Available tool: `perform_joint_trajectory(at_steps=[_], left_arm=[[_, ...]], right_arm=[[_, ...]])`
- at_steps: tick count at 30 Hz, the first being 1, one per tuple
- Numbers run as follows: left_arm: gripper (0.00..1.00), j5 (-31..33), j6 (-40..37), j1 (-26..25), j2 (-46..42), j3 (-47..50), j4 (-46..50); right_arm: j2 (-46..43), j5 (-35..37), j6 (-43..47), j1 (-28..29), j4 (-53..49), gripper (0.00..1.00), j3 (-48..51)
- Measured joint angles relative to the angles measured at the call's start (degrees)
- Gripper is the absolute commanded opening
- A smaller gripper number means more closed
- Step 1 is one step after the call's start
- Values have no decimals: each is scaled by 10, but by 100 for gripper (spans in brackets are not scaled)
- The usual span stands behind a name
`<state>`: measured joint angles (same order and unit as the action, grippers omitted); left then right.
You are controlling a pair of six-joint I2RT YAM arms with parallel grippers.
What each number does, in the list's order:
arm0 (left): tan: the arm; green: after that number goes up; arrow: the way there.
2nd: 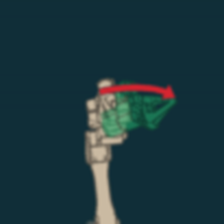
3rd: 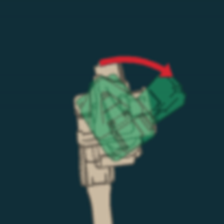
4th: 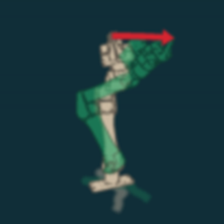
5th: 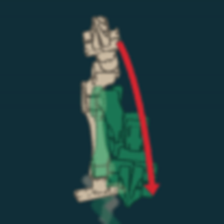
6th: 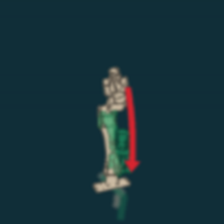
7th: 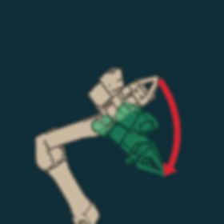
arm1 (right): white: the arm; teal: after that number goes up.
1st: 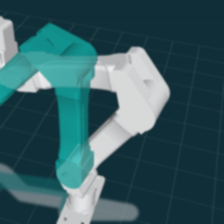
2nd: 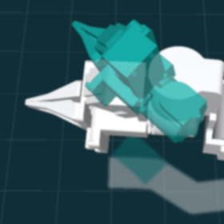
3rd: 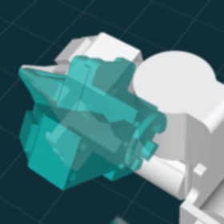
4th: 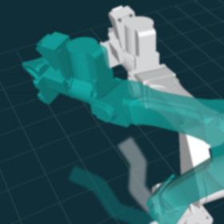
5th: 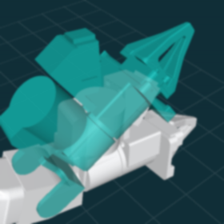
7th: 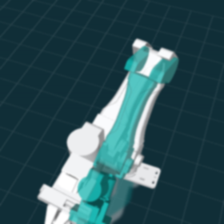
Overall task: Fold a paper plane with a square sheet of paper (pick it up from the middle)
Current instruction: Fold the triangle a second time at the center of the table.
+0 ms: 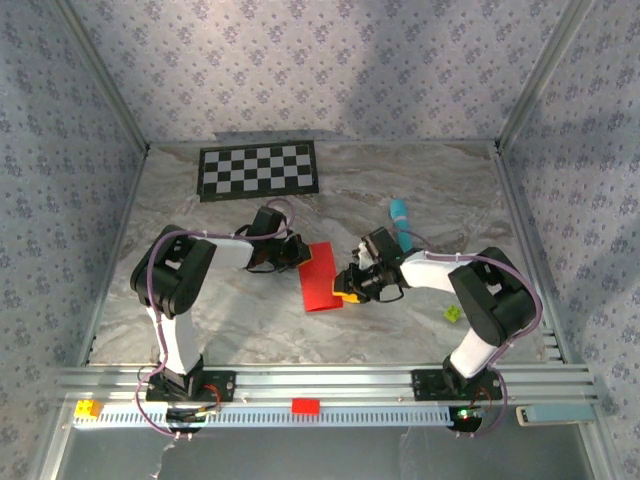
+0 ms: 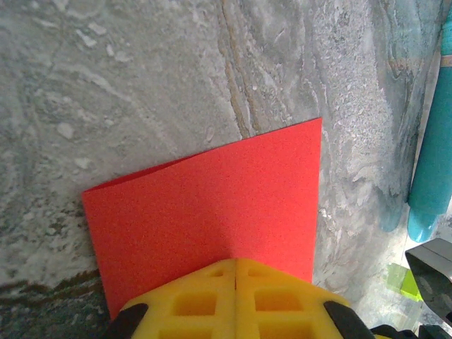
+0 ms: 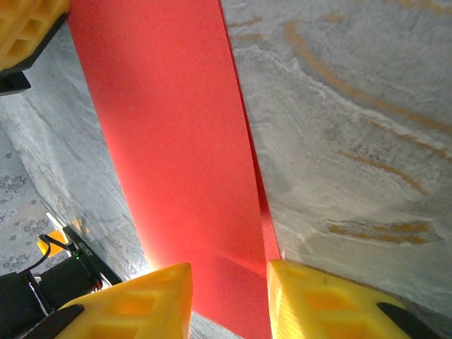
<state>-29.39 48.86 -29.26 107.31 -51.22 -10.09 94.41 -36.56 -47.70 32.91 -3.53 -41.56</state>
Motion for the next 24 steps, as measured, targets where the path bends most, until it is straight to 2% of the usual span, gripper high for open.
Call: perform_joint_trajectory(at_steps=[24], left_arm=[[6, -23, -30, 0, 32, -50, 32]], right_arm=[[33, -39, -36, -29, 102, 36, 0]])
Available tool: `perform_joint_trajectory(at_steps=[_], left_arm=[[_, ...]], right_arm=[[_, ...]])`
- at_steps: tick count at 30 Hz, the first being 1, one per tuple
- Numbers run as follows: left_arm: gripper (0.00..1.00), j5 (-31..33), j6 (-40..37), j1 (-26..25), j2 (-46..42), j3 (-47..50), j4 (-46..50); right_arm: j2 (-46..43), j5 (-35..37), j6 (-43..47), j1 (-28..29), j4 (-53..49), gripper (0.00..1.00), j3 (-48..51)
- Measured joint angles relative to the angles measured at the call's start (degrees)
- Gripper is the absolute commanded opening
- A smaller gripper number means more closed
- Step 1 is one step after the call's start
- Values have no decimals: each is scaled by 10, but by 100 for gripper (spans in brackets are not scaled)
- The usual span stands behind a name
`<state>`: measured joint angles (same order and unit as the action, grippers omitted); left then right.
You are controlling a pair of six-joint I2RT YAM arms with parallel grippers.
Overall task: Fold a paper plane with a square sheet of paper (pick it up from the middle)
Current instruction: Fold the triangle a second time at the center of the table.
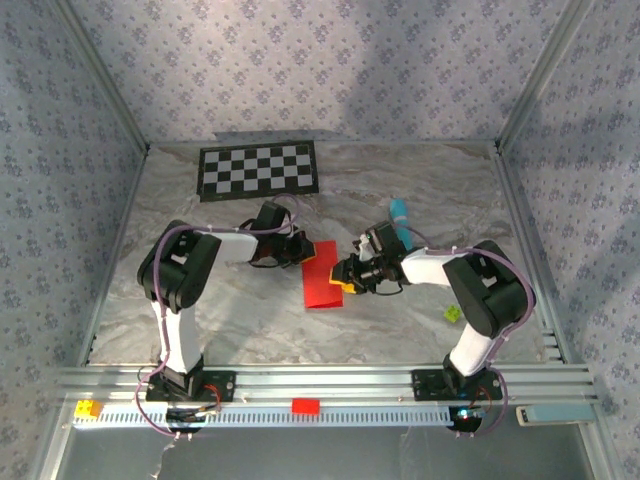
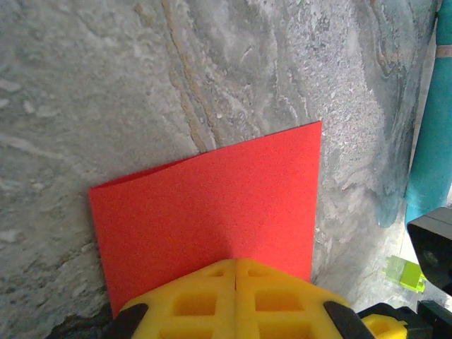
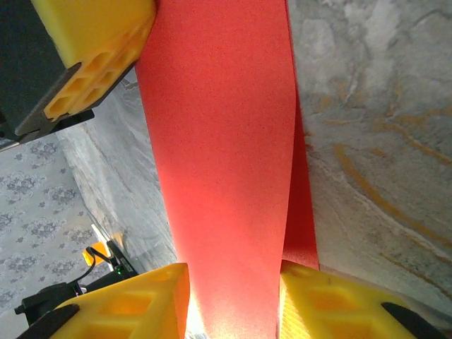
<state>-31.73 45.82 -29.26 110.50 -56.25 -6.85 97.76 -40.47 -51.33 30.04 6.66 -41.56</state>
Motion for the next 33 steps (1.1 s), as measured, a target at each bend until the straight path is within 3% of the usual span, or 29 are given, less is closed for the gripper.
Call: perform_joint_trajectory(at_steps=[18, 28, 33], left_arm=[[6, -7, -8, 0, 10, -15, 7], [7, -9, -8, 0, 14, -21, 10], [13, -9, -9, 0, 14, -24, 13]], right_arm=[[35, -24, -9, -24, 48, 27, -3], [52, -33, -10, -33, 61, 18, -10], [52, -33, -9, -37, 61, 8, -10]])
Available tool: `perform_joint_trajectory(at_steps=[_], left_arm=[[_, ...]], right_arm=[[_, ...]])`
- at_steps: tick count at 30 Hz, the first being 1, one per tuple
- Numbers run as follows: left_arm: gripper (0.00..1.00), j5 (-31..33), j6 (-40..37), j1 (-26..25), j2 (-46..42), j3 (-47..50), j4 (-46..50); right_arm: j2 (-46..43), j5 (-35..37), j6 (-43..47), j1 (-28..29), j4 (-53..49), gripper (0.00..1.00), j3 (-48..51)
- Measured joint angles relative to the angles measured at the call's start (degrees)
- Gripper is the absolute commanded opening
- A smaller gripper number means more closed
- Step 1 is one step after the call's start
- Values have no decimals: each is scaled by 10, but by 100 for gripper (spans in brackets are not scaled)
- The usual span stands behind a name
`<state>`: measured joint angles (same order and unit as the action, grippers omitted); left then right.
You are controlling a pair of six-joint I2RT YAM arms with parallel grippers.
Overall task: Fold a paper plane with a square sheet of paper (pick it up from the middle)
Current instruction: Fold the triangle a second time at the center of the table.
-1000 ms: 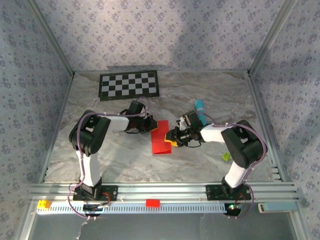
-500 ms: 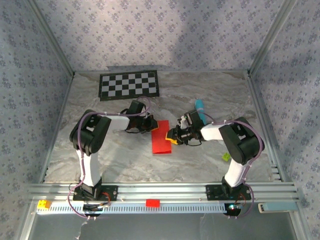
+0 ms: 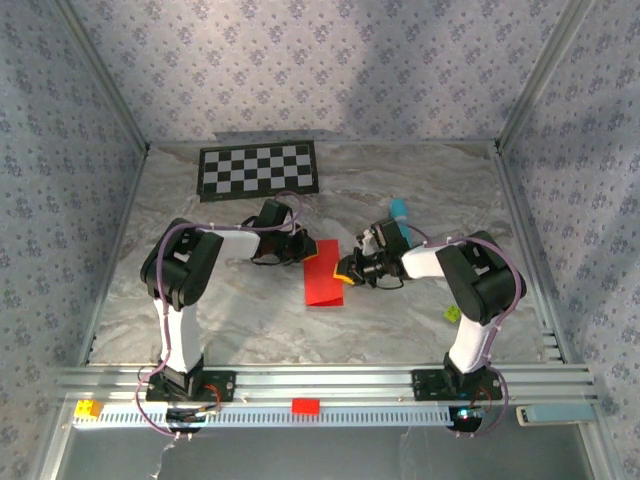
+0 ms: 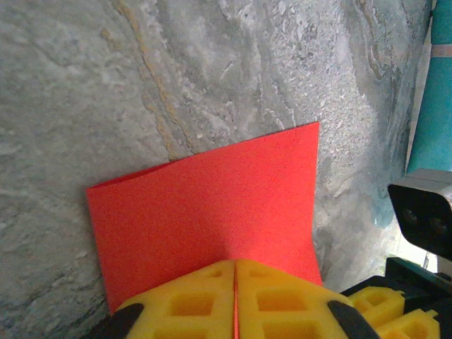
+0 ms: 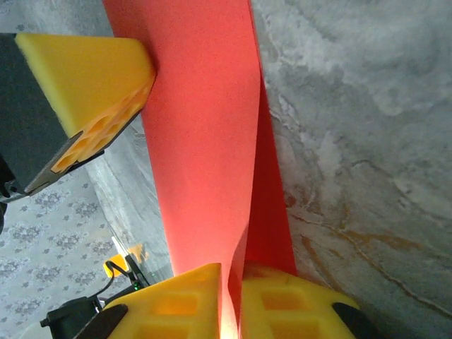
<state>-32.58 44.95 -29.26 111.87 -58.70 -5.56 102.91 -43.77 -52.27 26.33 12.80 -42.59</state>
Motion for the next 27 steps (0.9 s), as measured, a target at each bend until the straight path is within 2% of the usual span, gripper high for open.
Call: perform_joint_trajectory(at_steps=[7, 9, 13, 16, 20, 23, 27], left_arm=[[45, 1, -5, -1, -8, -22, 20], [50, 7, -13, 0, -21, -26, 33], [50, 36, -42, -2, -80, -28, 66], [47, 75, -75, -16, -146, -18, 75], [45, 130, -126, -66, -235, 34, 72], [46, 158, -149, -105, -266, 75, 75], [48, 190, -160, -136, -282, 116, 87]], right_arm=[[0, 0, -5, -2, 7, 3, 0], [0, 0, -9, -2, 8, 3, 0], [0, 5, -25, -2, 15, 3, 0], [0, 11, -39, -2, 24, 4, 0], [0, 13, -48, -2, 33, 8, 0], [0, 13, -50, -2, 34, 11, 0], [0, 9, -50, -2, 33, 9, 0]])
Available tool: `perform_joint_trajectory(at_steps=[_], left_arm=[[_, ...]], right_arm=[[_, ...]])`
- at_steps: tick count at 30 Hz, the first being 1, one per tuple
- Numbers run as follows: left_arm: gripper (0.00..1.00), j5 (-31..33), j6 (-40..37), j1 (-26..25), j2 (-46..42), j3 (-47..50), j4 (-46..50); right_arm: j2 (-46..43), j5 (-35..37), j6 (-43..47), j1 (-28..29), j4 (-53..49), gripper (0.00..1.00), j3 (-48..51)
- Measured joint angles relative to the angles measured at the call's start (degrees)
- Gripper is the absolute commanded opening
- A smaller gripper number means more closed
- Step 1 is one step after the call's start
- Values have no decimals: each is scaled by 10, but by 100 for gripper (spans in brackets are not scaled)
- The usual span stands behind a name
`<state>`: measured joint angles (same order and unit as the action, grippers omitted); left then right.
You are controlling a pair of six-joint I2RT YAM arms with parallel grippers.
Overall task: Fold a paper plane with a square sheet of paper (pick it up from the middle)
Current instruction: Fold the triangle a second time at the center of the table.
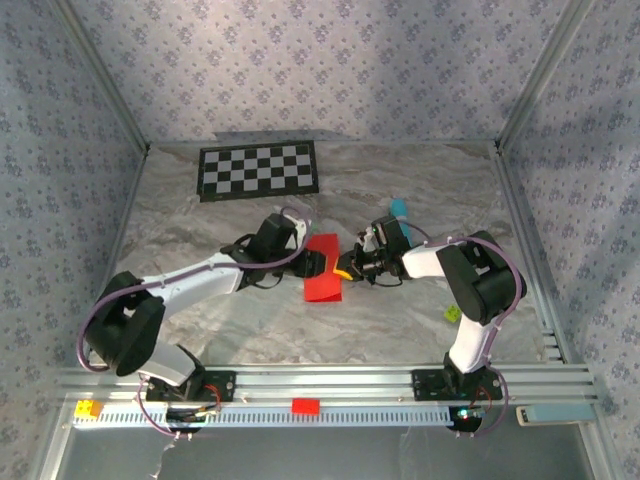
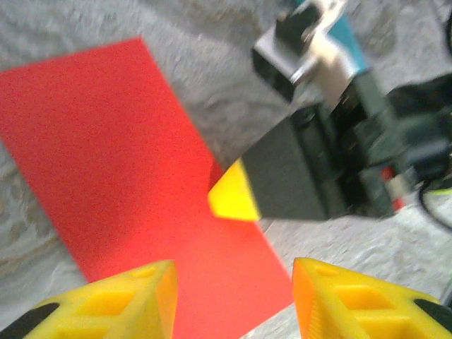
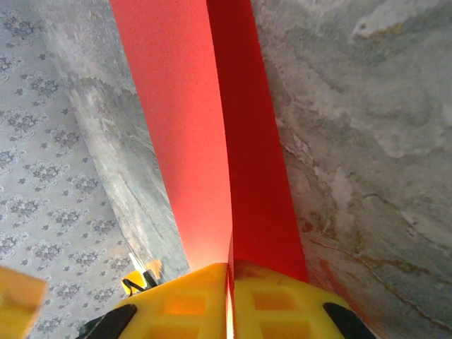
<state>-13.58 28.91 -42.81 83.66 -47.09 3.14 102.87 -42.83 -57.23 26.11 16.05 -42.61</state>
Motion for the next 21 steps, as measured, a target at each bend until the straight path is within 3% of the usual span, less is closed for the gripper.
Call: perform_joint_trajectory(at_steps=[11, 21], left_arm=[[51, 176, -80, -169, -14, -9, 64], [55, 267, -140, -225, 59, -66, 98]], right_arm=[[0, -1, 1, 0, -9, 5, -12], [0, -1, 1, 0, -12, 5, -12]])
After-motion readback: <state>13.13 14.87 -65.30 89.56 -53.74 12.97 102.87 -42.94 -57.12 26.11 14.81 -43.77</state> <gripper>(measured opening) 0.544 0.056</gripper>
